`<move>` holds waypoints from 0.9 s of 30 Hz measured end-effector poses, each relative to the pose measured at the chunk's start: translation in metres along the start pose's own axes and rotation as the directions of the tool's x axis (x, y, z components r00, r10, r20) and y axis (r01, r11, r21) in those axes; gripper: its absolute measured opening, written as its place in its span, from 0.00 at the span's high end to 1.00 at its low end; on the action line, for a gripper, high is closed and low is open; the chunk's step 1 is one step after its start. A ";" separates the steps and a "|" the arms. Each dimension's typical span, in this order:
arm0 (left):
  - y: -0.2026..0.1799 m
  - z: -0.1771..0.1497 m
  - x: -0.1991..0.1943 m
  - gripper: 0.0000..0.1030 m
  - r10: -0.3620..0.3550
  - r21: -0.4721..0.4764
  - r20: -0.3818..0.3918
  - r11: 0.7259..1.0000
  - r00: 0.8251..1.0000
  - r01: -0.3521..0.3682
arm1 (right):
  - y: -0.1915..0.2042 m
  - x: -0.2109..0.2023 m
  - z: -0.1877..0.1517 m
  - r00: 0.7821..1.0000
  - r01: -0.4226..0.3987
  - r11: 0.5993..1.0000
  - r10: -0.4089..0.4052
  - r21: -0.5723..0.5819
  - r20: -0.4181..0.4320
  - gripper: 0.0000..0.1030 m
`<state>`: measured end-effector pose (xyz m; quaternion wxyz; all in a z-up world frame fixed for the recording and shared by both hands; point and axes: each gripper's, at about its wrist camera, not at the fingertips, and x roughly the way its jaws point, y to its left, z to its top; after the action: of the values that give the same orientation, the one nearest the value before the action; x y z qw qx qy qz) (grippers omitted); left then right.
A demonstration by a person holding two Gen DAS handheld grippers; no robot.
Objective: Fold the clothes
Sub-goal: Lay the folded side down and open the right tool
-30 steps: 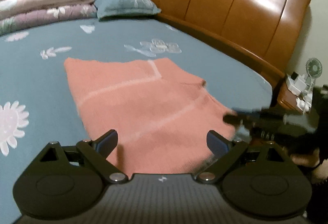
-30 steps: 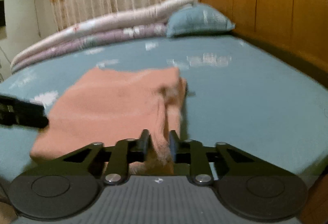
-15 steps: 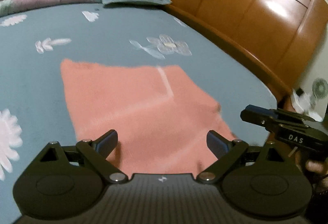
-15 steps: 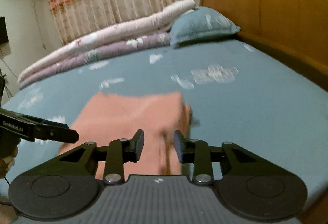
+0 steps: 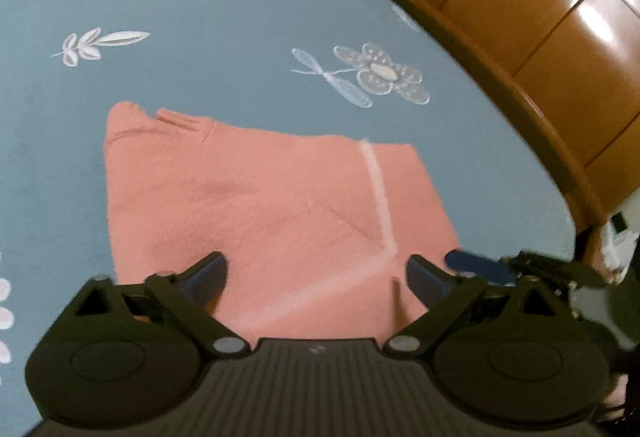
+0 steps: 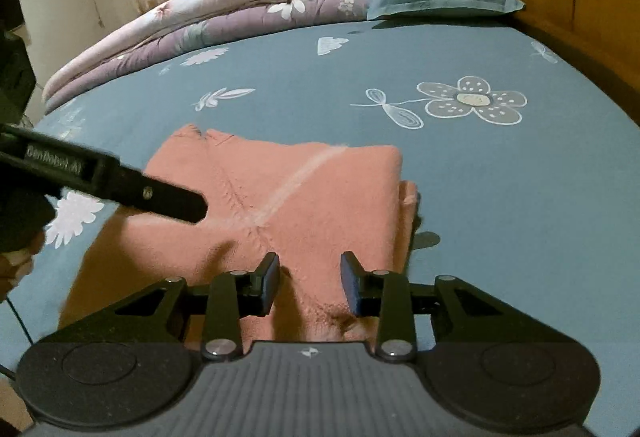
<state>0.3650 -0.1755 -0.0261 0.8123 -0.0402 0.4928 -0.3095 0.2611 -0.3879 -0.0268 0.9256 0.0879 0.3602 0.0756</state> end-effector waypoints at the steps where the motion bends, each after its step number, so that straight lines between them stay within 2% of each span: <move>1: -0.002 0.004 -0.001 0.04 0.010 -0.004 -0.006 1.000 1.000 -0.010 | -0.001 0.002 -0.001 1.000 -0.005 1.000 0.005 -0.001 -0.012 0.61; 6: -0.012 0.017 -0.007 0.04 0.019 0.017 0.002 1.000 1.000 -0.019 | -0.007 0.008 -0.005 0.998 -0.040 0.999 0.040 0.008 -0.052 0.56; 9: -0.011 0.013 0.004 0.04 0.031 0.019 -0.052 0.999 0.998 -0.030 | -0.007 0.010 -0.005 0.997 -0.046 0.999 0.047 0.016 -0.054 0.53; 11: -0.011 0.010 0.009 0.04 0.046 0.030 -0.064 0.999 0.997 -0.044 | -0.006 0.011 -0.005 0.997 -0.051 0.998 0.052 0.026 -0.051 0.47; 18: -0.014 0.010 -0.018 0.04 0.036 0.064 -0.015 0.997 0.999 -0.035 | 0.006 0.017 -0.004 0.998 -0.029 1.000 0.029 0.001 -0.055 0.35; 21: -0.004 0.013 -0.013 0.04 0.027 0.042 -0.012 0.999 1.000 -0.026 | 0.012 0.019 -0.005 0.998 -0.022 1.000 0.021 -0.005 -0.054 0.26; 23: 0.001 0.017 -0.004 0.04 0.006 0.032 -0.012 0.999 1.000 -0.005 | 0.016 0.023 -0.006 0.998 -0.033 0.999 0.033 0.001 -0.049 0.10; 27: 0.006 0.025 0.014 0.01 -0.030 0.040 -0.024 0.999 0.999 0.031 | 0.030 0.028 -0.005 0.998 0.014 1.000 -0.014 -0.012 -0.056 0.06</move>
<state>0.3927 -0.1838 -0.0262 0.8023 -0.0276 0.4954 -0.3320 0.2761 -0.3525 -0.0425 0.9162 0.0779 0.3862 0.0736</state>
